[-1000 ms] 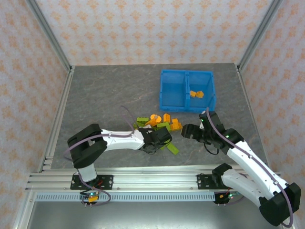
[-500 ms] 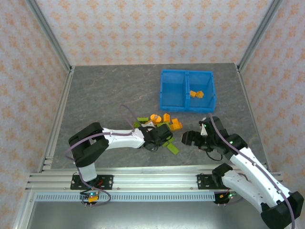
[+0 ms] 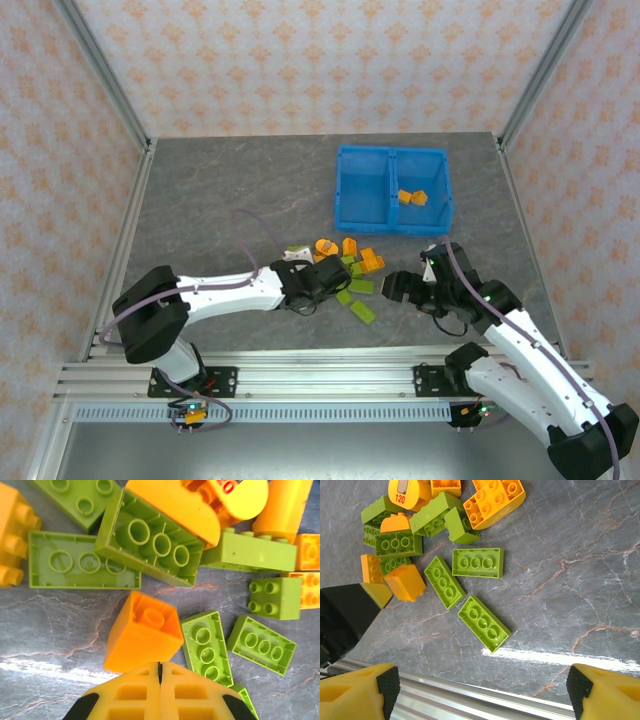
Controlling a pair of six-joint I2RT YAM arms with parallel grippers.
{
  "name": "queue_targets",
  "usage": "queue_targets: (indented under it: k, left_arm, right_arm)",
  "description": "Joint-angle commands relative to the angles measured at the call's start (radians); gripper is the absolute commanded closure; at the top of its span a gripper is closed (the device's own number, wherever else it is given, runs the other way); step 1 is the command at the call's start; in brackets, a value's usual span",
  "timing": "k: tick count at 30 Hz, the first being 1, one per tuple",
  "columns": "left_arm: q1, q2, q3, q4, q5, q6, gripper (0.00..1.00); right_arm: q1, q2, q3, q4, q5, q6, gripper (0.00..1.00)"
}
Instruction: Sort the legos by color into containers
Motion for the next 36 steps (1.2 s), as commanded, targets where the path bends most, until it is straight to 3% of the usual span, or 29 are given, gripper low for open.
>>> queue_targets:
  k: [1, 3, 5, 6, 10, 19, 24, 33, 36]
  left_arm:
    - [0.006, -0.027, 0.037, -0.054, -0.087, 0.059, 0.82]
    - [0.006, -0.002, 0.061, -0.024, -0.058, 0.058, 0.47]
    - [0.003, 0.04, 0.08, 0.021, -0.003, 0.032, 0.29]
    - [0.002, 0.069, 0.093, 0.033, 0.017, 0.015, 0.26]
    - [0.004, 0.171, 0.174, -0.006, -0.003, 0.031, 0.25]
    - [0.006, 0.281, 0.248, -0.03, 0.069, -0.005, 0.36]
    - [0.004, 0.348, 0.266, -0.074, 0.05, 0.01, 0.4]
    - [0.008, 0.328, 0.149, -0.146, 0.022, 0.022, 0.4]
    - [0.008, 0.259, 0.08, -0.115, 0.013, 0.02, 0.4]
  right_arm:
    - [0.004, -0.009, 0.031, 0.001, 0.025, 0.02, 0.12]
    - [0.004, -0.006, 0.028, 0.01, 0.021, 0.027, 0.12]
    - [0.004, -0.007, 0.031, 0.011, 0.017, 0.029, 0.12]
    - [0.004, -0.007, 0.031, 0.01, 0.02, 0.028, 0.12]
    - [0.005, -0.008, 0.034, -0.006, 0.028, 0.021, 0.12]
    - [0.005, -0.013, 0.009, -0.002, 0.042, 0.018, 0.12]
    - [0.004, -0.013, 0.005, 0.001, 0.041, 0.019, 0.12]
    - [0.004, -0.015, 0.003, -0.007, 0.051, 0.016, 0.12]
    - [0.004, -0.015, -0.002, -0.002, 0.058, 0.015, 0.11]
